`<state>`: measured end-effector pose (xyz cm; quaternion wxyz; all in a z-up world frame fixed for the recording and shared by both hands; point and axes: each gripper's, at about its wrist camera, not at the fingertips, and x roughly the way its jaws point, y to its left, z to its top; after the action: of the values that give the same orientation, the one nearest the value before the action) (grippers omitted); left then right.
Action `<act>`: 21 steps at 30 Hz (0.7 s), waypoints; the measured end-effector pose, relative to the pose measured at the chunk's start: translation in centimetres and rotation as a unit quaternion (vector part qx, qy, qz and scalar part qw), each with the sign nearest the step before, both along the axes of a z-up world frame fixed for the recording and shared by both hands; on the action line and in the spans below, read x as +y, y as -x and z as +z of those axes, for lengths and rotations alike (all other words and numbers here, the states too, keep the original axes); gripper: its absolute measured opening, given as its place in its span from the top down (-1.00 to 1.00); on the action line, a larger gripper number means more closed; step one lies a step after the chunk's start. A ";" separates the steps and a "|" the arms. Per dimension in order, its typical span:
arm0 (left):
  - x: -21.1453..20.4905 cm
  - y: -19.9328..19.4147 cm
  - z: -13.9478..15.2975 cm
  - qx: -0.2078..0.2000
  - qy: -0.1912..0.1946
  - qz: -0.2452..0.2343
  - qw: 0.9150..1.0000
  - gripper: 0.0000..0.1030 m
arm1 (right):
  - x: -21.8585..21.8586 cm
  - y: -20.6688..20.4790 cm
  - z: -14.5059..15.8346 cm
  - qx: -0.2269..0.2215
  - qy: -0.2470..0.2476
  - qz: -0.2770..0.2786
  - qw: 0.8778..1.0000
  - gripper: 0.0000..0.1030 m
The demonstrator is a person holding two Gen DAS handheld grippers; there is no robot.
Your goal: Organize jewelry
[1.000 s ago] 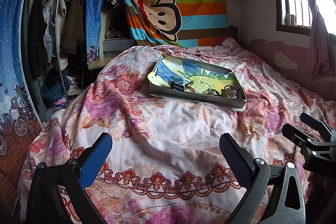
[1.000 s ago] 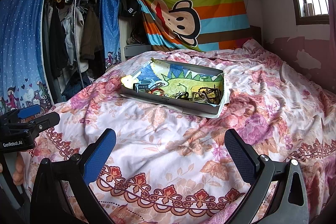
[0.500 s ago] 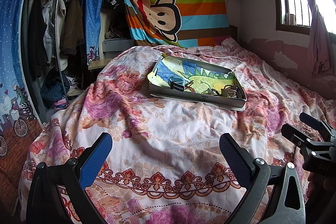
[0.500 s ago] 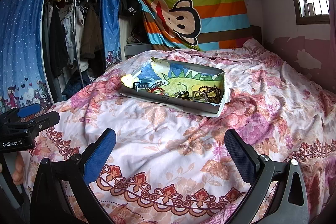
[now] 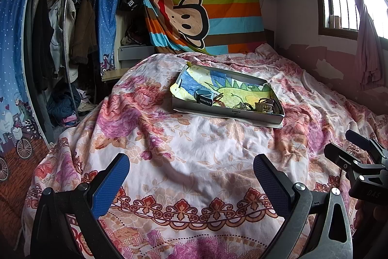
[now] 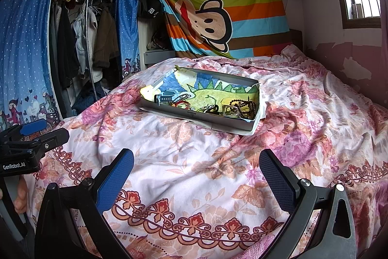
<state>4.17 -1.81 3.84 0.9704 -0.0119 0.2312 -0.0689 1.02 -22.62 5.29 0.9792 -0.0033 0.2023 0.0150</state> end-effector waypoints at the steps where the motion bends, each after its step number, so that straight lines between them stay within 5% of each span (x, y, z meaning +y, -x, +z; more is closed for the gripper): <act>1: 0.0 -0.1 0.1 0.000 0.000 0.000 1.000 -0.99 | 0.0 0.0 0.0 0.000 0.000 0.000 1.000 -0.97; 21: -0.1 0.0 0.0 0.000 -0.001 0.000 1.000 -0.99 | 0.1 0.0 0.0 0.001 0.000 0.000 1.000 -0.97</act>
<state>4.18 -1.88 3.88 0.9704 -0.0106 0.2314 -0.0689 0.98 -22.55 5.28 0.9790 -0.0036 0.2034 0.0150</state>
